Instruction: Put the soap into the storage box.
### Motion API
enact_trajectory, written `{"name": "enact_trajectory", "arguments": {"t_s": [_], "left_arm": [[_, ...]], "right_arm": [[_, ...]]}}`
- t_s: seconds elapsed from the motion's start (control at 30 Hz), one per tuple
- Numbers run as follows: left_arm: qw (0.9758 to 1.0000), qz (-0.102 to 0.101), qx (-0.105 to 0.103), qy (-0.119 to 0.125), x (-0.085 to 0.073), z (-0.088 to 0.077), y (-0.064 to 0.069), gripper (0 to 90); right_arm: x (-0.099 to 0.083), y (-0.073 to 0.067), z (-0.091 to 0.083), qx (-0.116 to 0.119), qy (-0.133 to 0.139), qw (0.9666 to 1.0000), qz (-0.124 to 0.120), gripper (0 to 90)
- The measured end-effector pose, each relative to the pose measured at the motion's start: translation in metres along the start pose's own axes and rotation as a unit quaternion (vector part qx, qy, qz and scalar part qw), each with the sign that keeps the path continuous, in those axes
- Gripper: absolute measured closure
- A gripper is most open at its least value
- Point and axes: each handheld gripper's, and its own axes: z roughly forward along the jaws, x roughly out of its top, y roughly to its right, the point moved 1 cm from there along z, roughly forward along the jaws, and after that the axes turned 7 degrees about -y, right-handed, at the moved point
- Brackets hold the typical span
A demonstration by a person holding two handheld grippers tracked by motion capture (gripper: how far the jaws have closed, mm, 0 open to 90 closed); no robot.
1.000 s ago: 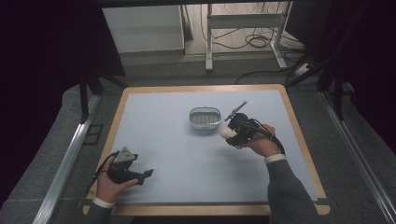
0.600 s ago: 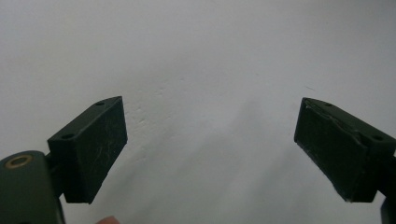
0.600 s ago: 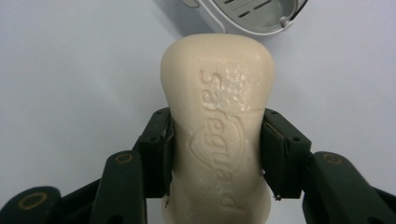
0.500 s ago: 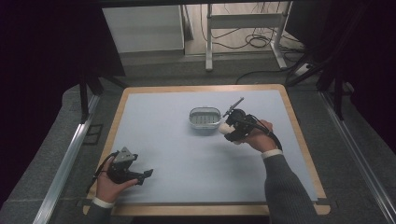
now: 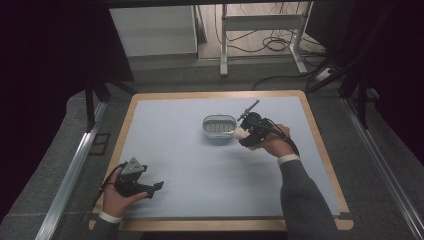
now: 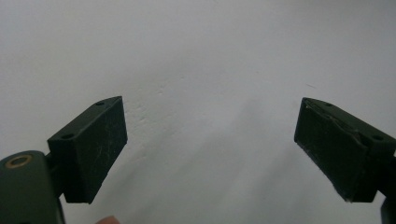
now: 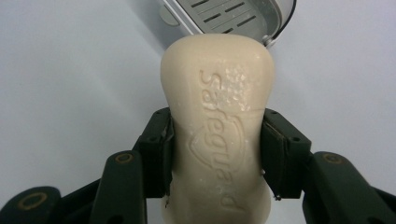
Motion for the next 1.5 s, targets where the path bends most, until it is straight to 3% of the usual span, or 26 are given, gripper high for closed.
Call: {"name": "enact_trajectory", "arguments": {"t_s": [0.57, 1.37, 1.5], "left_arm": [[1.0, 0.001, 0.001, -0.001, 0.0, 0.0, 0.0, 9.9], [1.0, 0.003, 0.0, -0.002, -0.001, 0.0, 0.0, 9.8], [0.9999, -0.001, -0.008, 0.006, 0.0, -0.002, 0.0, 9.6]], "right_arm": [[0.011, 0.006, 0.001, -0.011, -0.002, 0.9999, -0.01, 49.4], [0.036, 0.013, 0.004, -0.006, 0.012, 0.9994, -0.032, 49.4], [0.042, 0.013, 0.006, -0.006, 0.011, 0.9992, -0.039, 49.4]]}}
